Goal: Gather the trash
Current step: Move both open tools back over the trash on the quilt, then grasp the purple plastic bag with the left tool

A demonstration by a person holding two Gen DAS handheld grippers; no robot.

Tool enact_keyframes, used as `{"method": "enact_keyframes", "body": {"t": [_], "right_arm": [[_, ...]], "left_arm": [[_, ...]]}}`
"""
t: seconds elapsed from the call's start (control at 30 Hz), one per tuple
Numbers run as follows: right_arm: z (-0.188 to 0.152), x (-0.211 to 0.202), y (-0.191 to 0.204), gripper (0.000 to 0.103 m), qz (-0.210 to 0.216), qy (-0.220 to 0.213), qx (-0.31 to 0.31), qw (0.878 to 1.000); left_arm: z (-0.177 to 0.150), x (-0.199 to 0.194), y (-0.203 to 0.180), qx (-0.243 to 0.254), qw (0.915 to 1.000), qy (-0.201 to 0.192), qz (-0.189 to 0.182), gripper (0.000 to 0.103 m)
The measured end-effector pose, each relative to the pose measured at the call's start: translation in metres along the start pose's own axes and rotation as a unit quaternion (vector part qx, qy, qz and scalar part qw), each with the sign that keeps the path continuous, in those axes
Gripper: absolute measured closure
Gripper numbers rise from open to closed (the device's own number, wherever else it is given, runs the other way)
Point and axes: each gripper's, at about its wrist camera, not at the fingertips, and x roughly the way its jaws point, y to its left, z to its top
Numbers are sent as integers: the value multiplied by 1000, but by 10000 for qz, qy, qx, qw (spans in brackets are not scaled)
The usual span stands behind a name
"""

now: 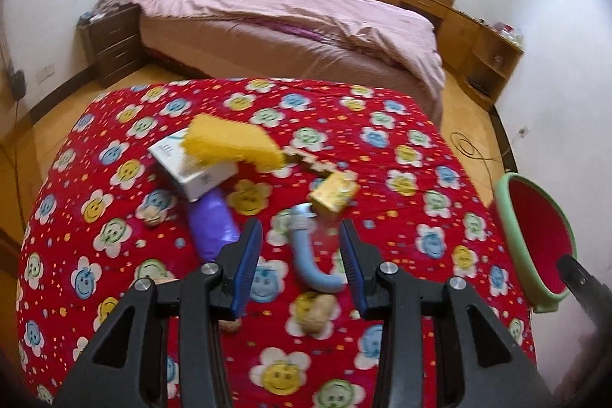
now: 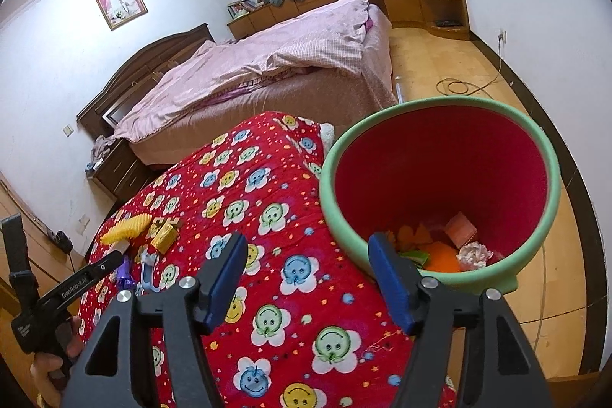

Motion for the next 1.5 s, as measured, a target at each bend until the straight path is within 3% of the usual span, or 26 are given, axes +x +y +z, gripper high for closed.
{"method": "enact_keyframes", "body": {"t": [0.3,0.63,1.1,1.17,1.5], "right_arm": [[-6,16,10,33,-38,166,-52,9998],[-10,31,19,33,102,327,-137,9993],[-13,37,23,33,129,426,-152,9989],[-12,36,24,33,143,414,-167,9989],[-12,35,51,33,383,433,-402,9975]], "left_arm": [[-2,19,29,-264,9987,120,422,62],[-6,42,48,-506,9961,386,615,61],[-9,48,54,-521,9962,372,582,65],[-10,44,55,-547,9963,381,551,69],[-18,9,58,-608,9978,187,198,70]]}}
